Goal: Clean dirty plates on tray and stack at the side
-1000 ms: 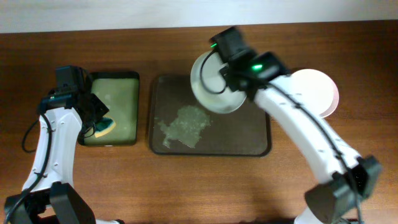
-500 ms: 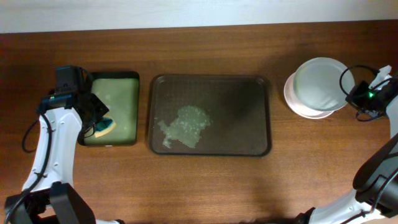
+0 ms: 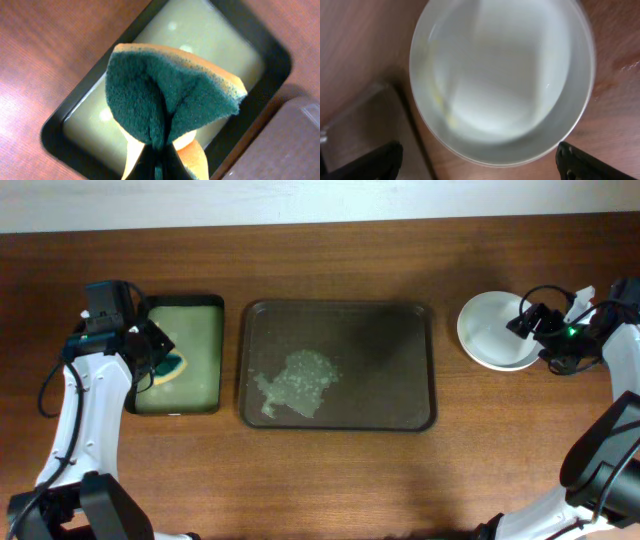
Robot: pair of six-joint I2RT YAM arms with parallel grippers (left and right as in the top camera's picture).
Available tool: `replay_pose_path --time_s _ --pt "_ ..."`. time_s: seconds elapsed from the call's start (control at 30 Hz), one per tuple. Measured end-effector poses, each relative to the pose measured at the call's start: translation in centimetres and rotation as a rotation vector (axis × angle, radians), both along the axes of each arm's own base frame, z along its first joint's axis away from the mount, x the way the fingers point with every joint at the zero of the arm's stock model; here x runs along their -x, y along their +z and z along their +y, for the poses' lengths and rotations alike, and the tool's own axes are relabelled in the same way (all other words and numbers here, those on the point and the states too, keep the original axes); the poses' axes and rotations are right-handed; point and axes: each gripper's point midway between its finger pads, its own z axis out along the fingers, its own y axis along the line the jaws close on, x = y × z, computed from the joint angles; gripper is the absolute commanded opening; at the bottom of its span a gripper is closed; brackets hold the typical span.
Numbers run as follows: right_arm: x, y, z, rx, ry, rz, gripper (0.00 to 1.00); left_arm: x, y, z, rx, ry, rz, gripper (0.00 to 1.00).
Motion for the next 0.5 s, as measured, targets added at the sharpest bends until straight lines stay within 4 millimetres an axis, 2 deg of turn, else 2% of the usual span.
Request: replay_pose_path --time_s 0.07,0.1,0.17,0.2,0.23,0.27,0.3,0.33,0.37,0.4,0.47,0.5 --pt "0.6 0.7 1.1 -0.012 0.023 0.012 0.98 -1.2 -0.6 -0.1 0.01 -0.008 -0.024 0.01" --pt "1.0 1.1 2.0 -0.013 0.051 0.019 0.98 -2.0 -1.6 -0.3 0.027 -0.024 -0.024 0.01" --pt "1.1 2.2 4.5 0.004 0.146 0.009 0.98 -4.0 -5.1 -1.7 0.1 -0.113 -0.012 0.26" --pt "1.2 2.6 6.0 0.009 0.196 0.006 0.98 -4.1 -5.5 -1.8 0.104 -0.127 -0.007 0.49" --pt "1.1 3.0 7.2 0.017 0.238 -0.007 0.98 -4.5 -6.4 -2.2 0.123 -0.148 -0.008 0.68" --pt "1.0 3.5 8.3 0.025 0.268 -0.017 0.98 -4.6 -6.5 -2.3 0.13 -0.156 -0.008 0.78" --pt "0.9 4.3 9.7 0.036 0.309 -0.039 0.98 -4.7 -6.5 -2.4 0.134 -0.16 -0.014 0.94" --pt "0.9 5.7 11.2 0.054 0.353 -0.079 0.98 -4.9 -6.4 -2.5 0.136 -0.162 -0.022 1.0" --pt "1.1 7.7 12.9 0.077 0.401 -0.136 0.98 -5.0 -6.3 -2.5 0.137 -0.168 -0.028 1.0" --pt "1.4 9.0 13.8 0.092 0.423 -0.172 0.99 -5.1 -6.3 -2.6 0.137 -0.177 -0.029 0.99" --pt "2.8 13.3 15.4 0.139 0.461 -0.285 0.98 -4.7 -6.4 -2.8 0.128 -0.217 -0.01 0.99" --pt "3.6 14.6 15.7 0.151 0.467 -0.316 0.98 -4.3 -6.2 -2.8 0.126 -0.231 0.005 0.99"
